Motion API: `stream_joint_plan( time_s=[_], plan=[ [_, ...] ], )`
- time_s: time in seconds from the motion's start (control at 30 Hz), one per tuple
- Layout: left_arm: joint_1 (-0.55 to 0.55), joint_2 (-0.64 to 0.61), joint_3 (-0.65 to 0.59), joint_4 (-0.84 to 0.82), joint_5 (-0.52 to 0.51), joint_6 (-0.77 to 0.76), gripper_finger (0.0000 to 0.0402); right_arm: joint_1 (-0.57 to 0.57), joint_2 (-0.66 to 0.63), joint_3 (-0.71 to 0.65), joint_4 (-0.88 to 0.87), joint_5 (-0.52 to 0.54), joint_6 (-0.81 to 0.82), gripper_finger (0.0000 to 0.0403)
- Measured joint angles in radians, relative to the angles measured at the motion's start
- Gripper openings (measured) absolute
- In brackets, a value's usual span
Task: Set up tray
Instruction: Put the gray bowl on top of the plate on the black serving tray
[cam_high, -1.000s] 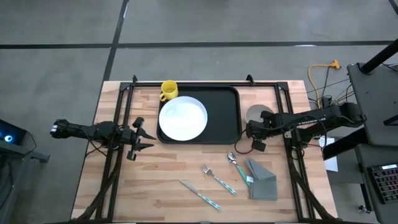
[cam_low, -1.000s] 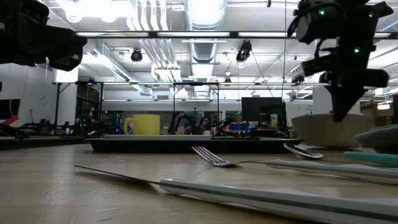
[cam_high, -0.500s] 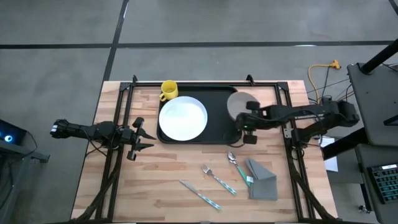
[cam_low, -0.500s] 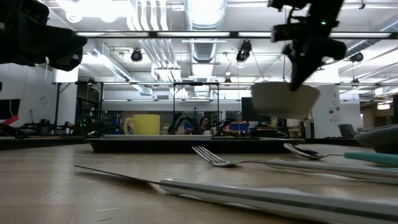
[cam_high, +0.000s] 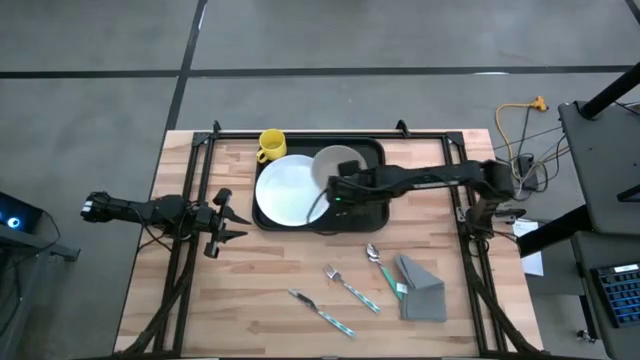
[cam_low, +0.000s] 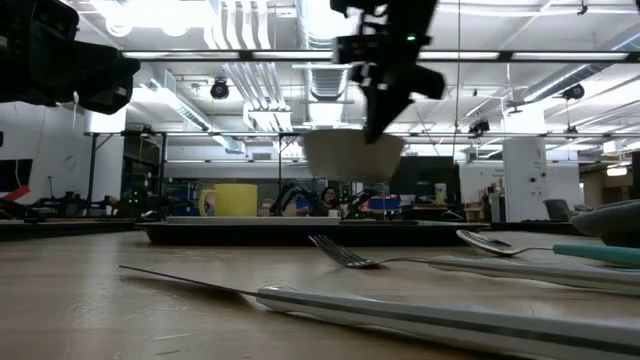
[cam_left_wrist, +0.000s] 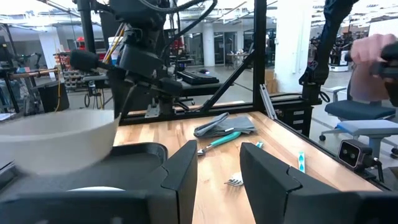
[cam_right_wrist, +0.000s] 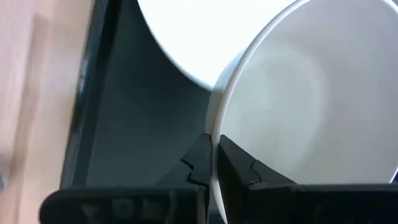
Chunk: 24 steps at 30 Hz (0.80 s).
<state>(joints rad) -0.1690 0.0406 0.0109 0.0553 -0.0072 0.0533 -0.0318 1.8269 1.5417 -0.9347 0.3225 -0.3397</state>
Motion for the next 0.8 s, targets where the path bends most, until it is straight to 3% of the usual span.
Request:
stream_joint_plan(
  time_s=[0.1, 0.53, 0.8],
  plan=[
    [0.000, 0.000, 0.000, 0.000, 0.000, 0.000, 0.0102, -0.013, 0.070, 0.068, 0.041, -0.059, -0.045, 0.0008],
    [0.000, 0.000, 0.000, 0.000, 0.000, 0.000, 0.0102, -0.021, 0.333, 0.291, 0.085, -0.121, -0.192, 0.0008],
    [0.000, 0.000, 0.000, 0.000, 0.000, 0.000, 0.0102, -0.022, 0.411, 0.394, 0.080, -0.126, -0.214, 0.0008]
  ],
)
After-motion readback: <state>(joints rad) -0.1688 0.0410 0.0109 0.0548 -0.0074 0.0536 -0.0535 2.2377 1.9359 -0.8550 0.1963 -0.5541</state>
